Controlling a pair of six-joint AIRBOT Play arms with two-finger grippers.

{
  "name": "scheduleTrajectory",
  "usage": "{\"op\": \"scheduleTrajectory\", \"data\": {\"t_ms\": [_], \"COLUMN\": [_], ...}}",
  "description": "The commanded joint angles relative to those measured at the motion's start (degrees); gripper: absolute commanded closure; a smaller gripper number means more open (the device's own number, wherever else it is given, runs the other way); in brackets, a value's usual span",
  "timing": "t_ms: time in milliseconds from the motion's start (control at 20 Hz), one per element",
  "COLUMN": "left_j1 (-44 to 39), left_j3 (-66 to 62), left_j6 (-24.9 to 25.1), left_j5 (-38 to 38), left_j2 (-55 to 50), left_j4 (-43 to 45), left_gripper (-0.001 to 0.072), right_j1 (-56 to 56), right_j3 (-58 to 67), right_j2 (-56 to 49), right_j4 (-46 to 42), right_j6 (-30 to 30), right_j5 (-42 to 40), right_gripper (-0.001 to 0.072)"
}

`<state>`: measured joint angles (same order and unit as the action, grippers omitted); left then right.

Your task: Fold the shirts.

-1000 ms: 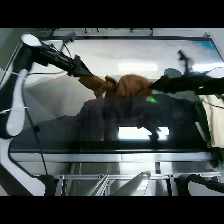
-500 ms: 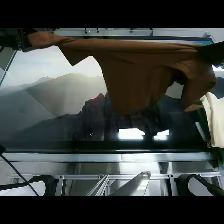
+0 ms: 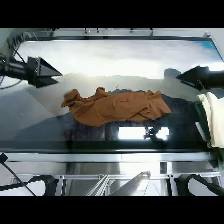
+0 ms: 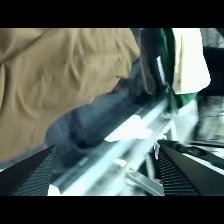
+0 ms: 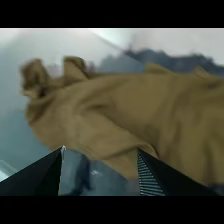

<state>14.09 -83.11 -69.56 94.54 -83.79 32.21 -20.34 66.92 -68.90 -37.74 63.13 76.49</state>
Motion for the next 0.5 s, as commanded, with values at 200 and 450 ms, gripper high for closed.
{"op": "scheduleTrajectory", "data": {"t_ms": [200, 450], "left_j1": [-1.79, -7.08], "left_j3": [14.69, 16.90], "left_j6": [1.14, -0.55], "left_j5": [-3.19, -2.56], "left_j2": [-8.68, -13.66], "left_j4": [-0.22, 7.10], "left_gripper": [-0.0009, -0.0009], "right_j1": [-3.96, -1.38], "right_j3": [-6.40, -11.76], "right_j2": [-8.41, -17.29], "right_j4": [-14.08, -11.04], "right_j6": [5.38, 5.92], "right_j5": [-2.97, -2.91], "right_gripper": [0.0211, 0.0213]}}
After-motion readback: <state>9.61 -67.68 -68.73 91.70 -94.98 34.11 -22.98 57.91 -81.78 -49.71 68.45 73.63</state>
